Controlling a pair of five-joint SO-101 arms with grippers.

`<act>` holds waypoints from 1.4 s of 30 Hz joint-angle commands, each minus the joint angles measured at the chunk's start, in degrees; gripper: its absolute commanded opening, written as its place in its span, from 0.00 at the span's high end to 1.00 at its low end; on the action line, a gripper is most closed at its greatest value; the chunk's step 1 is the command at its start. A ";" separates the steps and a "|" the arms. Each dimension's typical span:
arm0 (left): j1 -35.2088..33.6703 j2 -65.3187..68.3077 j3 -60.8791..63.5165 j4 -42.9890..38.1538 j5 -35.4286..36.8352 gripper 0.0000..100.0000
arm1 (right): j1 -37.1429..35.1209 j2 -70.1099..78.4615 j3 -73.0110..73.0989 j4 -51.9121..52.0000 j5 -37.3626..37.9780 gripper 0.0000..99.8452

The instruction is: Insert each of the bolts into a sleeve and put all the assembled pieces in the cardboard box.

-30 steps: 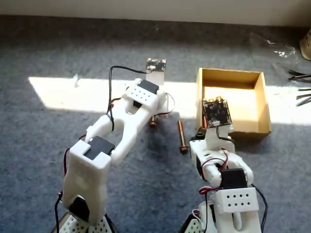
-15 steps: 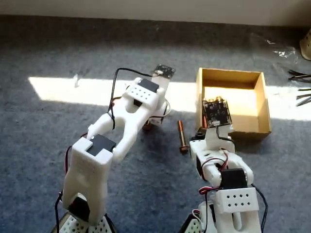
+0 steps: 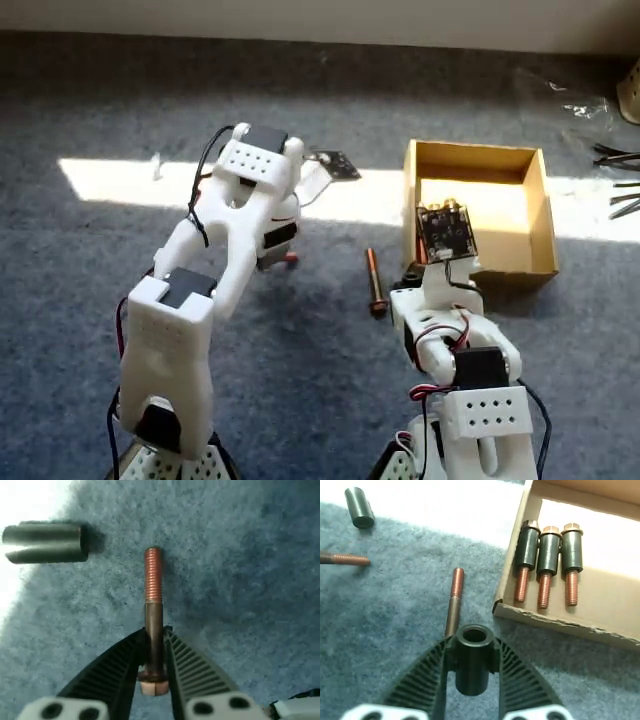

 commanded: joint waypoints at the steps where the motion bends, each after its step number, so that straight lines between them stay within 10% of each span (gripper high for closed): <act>1: -3.65 -0.48 0.04 1.23 -11.34 0.98 | 0.66 -0.92 -0.31 -1.54 0.62 1.00; 21: -14.73 -0.22 3.47 1.23 -58.11 0.98 | 0.66 -0.92 -0.31 -1.54 0.62 1.00; 33: -9.45 -0.22 3.12 1.23 -52.22 0.85 | 0.66 -0.92 -0.22 -1.54 0.70 1.00; 42: -7.16 -2.51 3.12 1.67 -21.36 0.93 | 0.66 -0.92 -0.22 -1.54 0.79 1.00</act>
